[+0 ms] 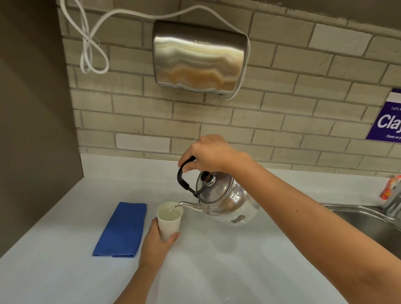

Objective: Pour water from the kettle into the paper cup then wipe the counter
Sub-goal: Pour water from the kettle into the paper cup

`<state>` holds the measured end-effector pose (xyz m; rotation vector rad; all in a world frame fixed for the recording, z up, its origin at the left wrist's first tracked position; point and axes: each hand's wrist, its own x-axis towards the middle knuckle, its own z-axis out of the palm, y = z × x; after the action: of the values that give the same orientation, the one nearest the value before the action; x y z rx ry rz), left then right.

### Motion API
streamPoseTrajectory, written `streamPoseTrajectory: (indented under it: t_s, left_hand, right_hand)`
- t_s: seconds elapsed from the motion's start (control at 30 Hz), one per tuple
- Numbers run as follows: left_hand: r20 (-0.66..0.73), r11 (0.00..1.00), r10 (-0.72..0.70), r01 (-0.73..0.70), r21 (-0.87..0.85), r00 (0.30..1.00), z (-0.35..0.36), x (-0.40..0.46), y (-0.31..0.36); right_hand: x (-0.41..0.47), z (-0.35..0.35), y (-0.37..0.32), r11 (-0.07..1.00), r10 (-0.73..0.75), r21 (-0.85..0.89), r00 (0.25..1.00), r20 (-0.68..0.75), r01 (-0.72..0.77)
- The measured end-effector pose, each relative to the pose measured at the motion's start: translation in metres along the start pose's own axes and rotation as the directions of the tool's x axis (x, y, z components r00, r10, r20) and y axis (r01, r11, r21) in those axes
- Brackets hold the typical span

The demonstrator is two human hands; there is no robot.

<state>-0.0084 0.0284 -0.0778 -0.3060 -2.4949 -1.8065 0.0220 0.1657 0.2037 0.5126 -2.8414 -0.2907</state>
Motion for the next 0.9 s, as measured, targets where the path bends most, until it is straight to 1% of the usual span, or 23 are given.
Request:
streamPoseTrajectory:
  t_s: [0.3,0.47,0.53,0.63,0.73,0.83,0.9]
  left_hand:
    - [0.009,1.0,-0.009,0.008,0.01,1.0,0.0,0.0,0.001]
    - [0.015,1.0,-0.002,0.002,-0.004,1.0,-0.001,-0.001,0.001]
    - [0.018,1.0,-0.001,0.002,-0.005,1.0,-0.001,-0.001,0.002]
    - [0.015,1.0,0.004,-0.004,-0.001,1.0,-0.001,-0.002,0.002]
    - [0.017,1.0,-0.003,0.004,-0.011,1.0,-0.001,-0.002,0.002]
    - [0.021,1.0,-0.002,0.003,-0.023,1.0,0.0,-0.002,0.002]
    - [0.011,1.0,0.0,0.0,-0.003,1.0,0.0,-0.002,0.003]
  right_hand:
    - [0.004,0.0,-0.001,0.999,-0.025,-0.024,1.0,0.011,0.025]
    - [0.0,0.006,0.005,1.0,0.012,0.017,1.0,0.001,-0.012]
    - [-0.006,0.01,0.012,0.996,0.044,0.074,0.999,-0.001,-0.044]
    - [-0.018,0.019,0.032,0.963,0.131,0.238,0.991,-0.005,-0.126]
    - [-0.027,0.027,0.057,0.878,0.251,0.421,0.968,-0.007,-0.225]
    - [-0.024,0.039,0.078,0.789,0.344,0.563,0.936,-0.073,-0.246]
    - [-0.016,0.05,0.085,0.76,0.398,0.601,0.909,-0.127,-0.249]
